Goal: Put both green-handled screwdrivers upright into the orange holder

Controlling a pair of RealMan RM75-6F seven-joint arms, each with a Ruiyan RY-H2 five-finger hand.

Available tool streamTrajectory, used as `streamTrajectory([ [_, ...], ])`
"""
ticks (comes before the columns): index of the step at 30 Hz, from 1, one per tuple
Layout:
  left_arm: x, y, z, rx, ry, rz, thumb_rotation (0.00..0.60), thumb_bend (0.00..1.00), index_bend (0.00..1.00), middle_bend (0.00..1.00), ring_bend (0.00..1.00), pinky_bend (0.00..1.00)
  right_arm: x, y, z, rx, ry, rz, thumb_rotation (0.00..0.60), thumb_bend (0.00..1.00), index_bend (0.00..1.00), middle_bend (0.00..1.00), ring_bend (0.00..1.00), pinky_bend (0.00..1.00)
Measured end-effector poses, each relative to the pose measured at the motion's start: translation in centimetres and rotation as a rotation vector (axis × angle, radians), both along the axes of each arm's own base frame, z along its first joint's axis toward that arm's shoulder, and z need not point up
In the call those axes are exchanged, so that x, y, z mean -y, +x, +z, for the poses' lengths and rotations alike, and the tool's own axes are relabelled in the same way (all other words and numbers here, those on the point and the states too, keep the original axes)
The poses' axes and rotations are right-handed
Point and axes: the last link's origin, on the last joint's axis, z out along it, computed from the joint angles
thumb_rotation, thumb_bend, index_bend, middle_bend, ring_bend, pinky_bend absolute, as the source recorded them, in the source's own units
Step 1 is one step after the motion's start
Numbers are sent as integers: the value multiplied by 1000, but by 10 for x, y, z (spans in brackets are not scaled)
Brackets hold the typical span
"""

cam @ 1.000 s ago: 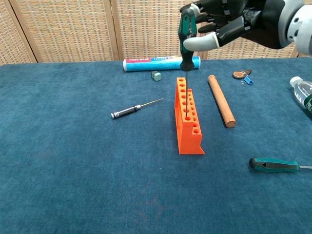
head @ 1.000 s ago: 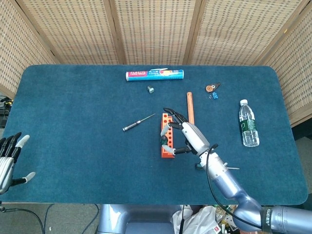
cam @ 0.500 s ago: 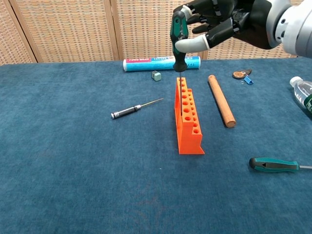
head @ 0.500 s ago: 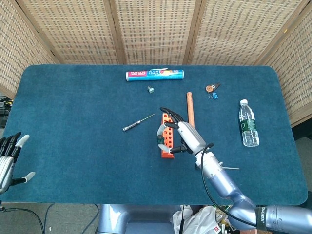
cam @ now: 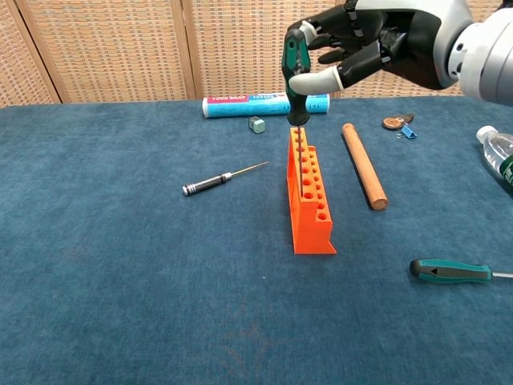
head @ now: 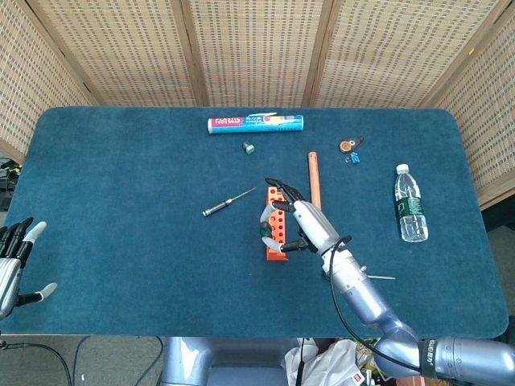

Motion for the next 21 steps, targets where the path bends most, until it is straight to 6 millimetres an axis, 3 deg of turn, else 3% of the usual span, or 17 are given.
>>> streamTrajectory([
  [21,-1,0,-1,-2,-4,0,600,0,0,0,0,0,5,-1,2,16,-6,-8,600,383,619,44,0,0],
])
